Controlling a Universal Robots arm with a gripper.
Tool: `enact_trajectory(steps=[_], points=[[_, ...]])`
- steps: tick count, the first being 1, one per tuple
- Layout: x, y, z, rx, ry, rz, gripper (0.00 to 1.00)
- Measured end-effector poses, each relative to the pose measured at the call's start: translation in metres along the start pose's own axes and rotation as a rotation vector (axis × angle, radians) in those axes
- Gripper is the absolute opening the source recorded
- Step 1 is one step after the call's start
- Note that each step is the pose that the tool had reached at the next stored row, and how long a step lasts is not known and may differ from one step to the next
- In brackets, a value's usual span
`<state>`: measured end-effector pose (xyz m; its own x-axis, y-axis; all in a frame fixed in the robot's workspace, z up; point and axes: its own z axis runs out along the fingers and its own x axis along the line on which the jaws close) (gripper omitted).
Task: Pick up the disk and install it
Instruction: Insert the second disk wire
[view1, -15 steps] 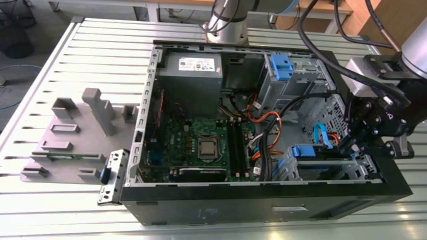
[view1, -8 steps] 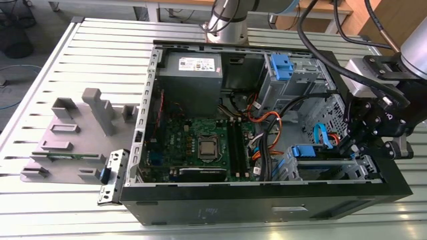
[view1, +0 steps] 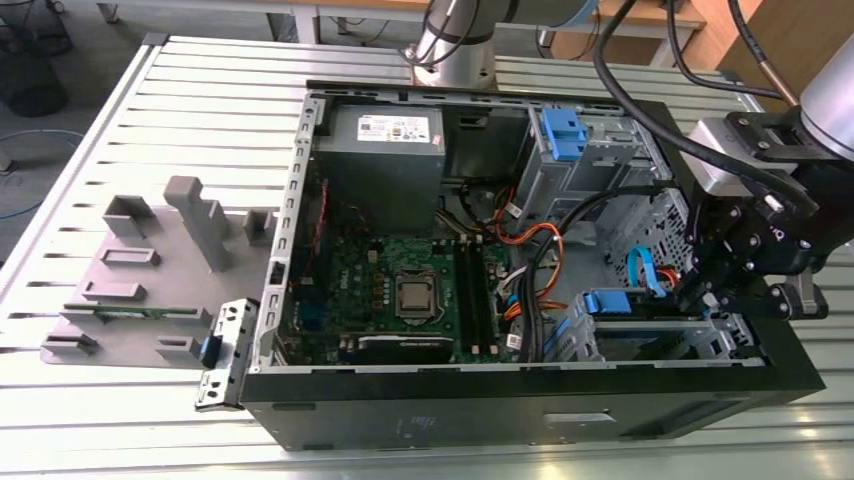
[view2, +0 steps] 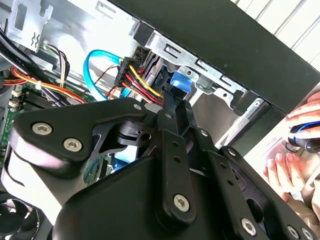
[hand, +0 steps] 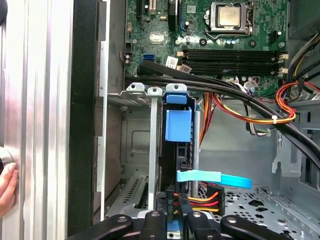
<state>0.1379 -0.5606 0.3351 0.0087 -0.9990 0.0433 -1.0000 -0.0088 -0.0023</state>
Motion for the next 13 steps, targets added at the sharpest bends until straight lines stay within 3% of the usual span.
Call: enact_trajectory(steps=[13], points=[[-0.0001, 0.0001, 0.002, 0.0, -0.0005, 0.0, 0.22]])
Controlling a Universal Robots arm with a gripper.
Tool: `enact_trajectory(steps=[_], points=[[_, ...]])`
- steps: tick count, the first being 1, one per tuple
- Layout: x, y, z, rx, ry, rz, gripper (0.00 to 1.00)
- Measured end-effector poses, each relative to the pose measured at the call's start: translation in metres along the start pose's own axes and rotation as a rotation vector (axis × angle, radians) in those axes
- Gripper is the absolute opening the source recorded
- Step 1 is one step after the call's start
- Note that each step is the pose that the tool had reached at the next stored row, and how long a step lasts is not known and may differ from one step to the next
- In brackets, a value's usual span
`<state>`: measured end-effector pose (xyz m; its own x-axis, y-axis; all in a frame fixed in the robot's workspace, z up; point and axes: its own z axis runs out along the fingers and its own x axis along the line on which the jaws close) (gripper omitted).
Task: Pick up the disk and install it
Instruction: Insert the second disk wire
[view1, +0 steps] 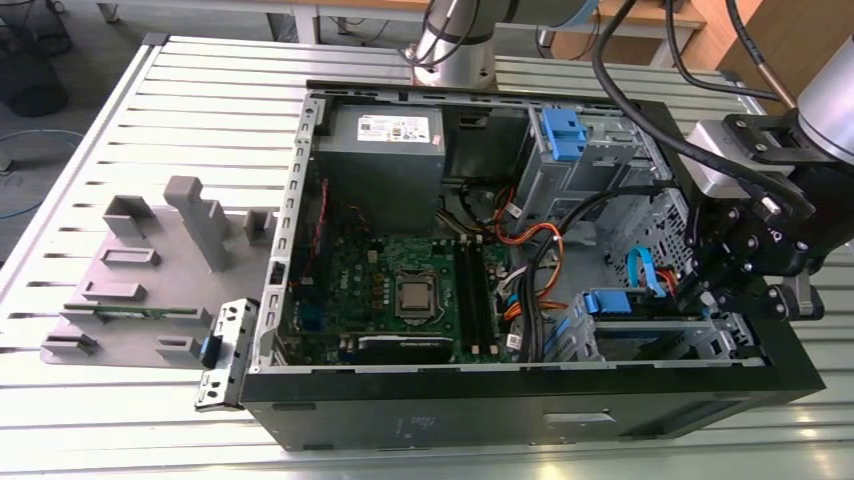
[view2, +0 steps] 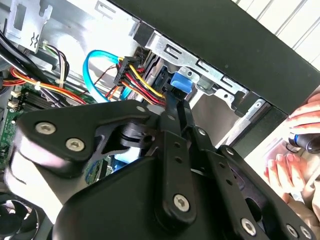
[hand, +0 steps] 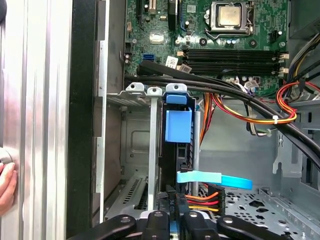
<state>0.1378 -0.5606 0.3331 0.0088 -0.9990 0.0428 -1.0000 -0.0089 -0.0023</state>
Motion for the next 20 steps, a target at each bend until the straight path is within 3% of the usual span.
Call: enact_trajectory(steps=[1, 6, 13, 20], points=[[0.0, 0.0, 0.0, 0.0, -0.0001, 0.0, 0.17], [0.0, 0.0, 0.0, 0.0, -0.0006, 0.0, 0.17], [0.0003, 0.0, -0.0073, 0.0, -0.0007, 0.0, 0.17], [-0.0035, 0.0004, -0.0072, 0.0, -0.0065, 0.0, 0.17]])
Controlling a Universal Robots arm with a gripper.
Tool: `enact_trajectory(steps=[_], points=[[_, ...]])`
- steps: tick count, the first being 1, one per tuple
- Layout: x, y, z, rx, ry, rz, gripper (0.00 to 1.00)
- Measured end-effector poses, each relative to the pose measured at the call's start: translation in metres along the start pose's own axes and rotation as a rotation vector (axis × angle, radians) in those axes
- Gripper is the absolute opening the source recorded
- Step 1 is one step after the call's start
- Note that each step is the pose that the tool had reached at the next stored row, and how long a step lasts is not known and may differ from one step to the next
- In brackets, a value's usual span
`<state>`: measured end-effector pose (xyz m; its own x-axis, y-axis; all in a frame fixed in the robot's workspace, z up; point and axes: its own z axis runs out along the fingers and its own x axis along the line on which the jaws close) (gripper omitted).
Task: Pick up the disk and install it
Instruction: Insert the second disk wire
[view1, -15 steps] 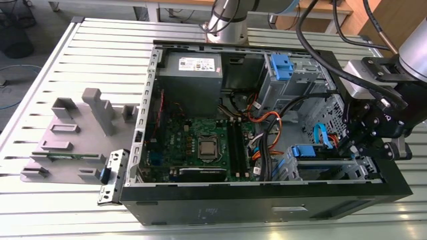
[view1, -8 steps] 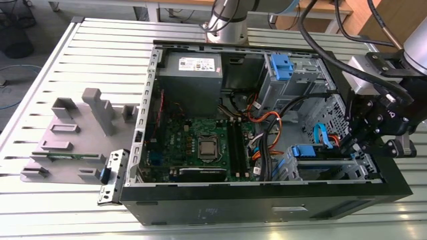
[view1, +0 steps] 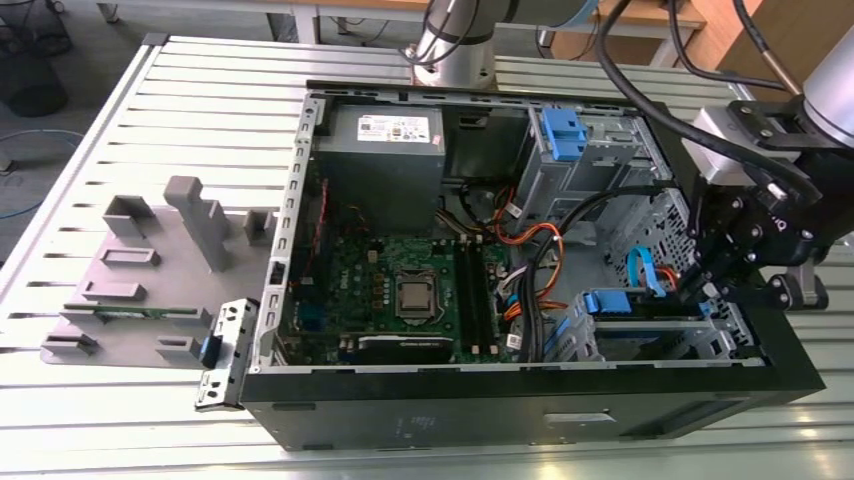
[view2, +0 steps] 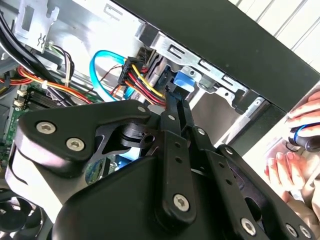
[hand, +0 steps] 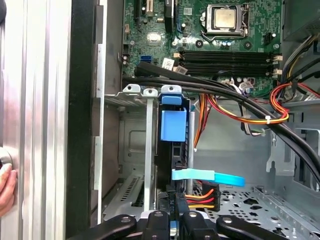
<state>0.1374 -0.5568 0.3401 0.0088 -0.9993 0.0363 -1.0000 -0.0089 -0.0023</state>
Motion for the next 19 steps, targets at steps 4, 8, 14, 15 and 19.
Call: enact_trajectory(steps=[4, 8, 14, 15, 19], points=[[-0.0035, 0.0006, 0.0006, 0.0001, -0.0041, 0.0, 0.17], [-0.0055, 0.0011, 0.0023, 0.0001, -0.0066, 0.0, 0.17], [-0.0065, 0.002, 0.0037, 0.0001, -0.0075, 0.0, 0.17], [-0.0065, 0.0024, 0.004, 0.0, -0.0075, 0.0, 0.17], [-0.0066, 0.003, 0.0044, 0.0001, -0.0075, 0.001, 0.17]])
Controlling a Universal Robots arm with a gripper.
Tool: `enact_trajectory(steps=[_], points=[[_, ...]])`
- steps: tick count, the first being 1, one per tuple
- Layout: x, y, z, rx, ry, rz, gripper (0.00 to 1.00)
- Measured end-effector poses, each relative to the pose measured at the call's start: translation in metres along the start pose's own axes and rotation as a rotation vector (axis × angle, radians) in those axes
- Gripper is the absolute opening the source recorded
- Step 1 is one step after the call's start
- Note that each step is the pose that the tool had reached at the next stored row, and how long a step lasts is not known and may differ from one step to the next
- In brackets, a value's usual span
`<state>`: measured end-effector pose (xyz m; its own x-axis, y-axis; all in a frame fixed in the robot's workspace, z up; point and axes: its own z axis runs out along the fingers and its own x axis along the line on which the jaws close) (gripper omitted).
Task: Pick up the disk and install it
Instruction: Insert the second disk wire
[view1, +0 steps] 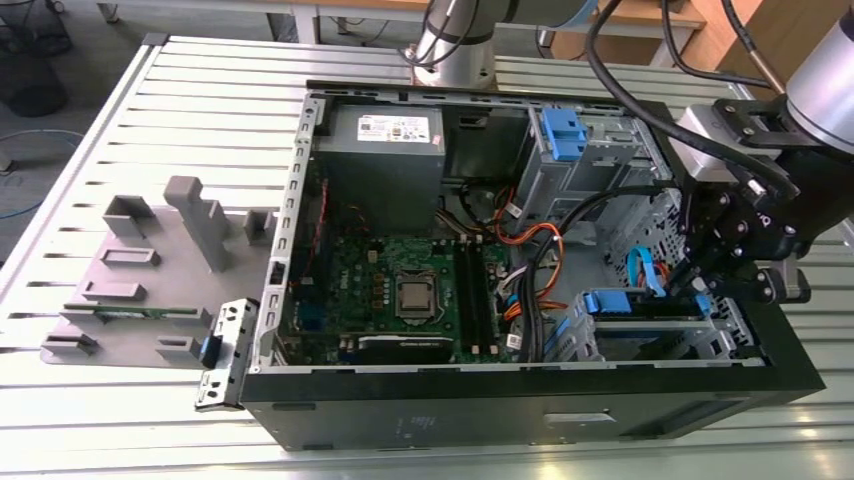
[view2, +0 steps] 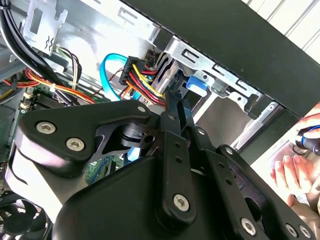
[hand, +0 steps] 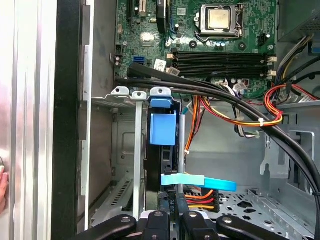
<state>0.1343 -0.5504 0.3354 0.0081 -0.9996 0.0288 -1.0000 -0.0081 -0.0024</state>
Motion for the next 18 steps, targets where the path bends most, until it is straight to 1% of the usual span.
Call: enact_trajectory(steps=[10, 15, 18], points=[[-0.0001, 0.0, 0.0051, -0.0001, 0.0001, 0.002, 0.17], [-0.0001, 0.0, 0.0058, 0.0, 0.0001, 0.002, 0.17], [-0.0002, 0.0001, 0.0076, 0.0, 0.0001, 0.002, 0.17]])
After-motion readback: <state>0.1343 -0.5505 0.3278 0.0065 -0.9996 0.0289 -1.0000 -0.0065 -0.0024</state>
